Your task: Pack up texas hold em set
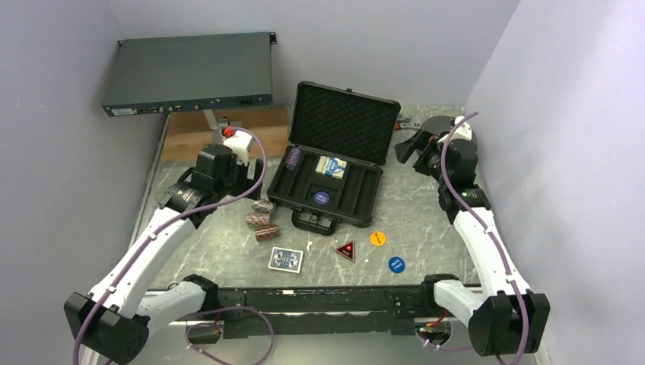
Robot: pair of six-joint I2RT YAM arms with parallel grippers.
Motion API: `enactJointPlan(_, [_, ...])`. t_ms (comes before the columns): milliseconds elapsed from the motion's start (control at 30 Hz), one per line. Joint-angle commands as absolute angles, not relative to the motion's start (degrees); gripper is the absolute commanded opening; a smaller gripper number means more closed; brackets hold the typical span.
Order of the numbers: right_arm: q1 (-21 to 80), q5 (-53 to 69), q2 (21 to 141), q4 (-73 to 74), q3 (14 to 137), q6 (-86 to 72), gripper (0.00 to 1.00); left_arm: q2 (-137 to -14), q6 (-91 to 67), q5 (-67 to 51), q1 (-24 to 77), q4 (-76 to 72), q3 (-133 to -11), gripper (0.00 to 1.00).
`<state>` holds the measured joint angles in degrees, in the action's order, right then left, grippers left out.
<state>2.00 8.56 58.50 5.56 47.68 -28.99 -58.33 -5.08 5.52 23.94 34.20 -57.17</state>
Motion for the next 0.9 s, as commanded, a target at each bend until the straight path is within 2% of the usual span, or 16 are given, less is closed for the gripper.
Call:
enactJointPlan(0, [2.92, 10.32, 58.39, 8.86, 51.43, -29.30, 1.00, -57.07, -5.42, 10.09, 24.16, 34.10, -59.90, 0.97])
enactJointPlan(367, [14.13, 7.61, 64.53, 19.92, 63.18, -23.49, 1.00, -51.14, -6.82, 21.82, 24.10, 33.59, -58.86, 0.97])
enactJointPlan(700, [24.32, 19.12, 69.70, 22.59, 70.21, -14.82, 1.00, -48.42, -8.30, 28.48, 24.08, 33.98, -58.65, 0.97])
enactJointPlan(867, [33.60, 13.50, 74.83, 26.67, 75.28, -13.34, 1.00, -48.08, -8.80, 29.61, 24.08, 34.33, -58.77, 0.96])
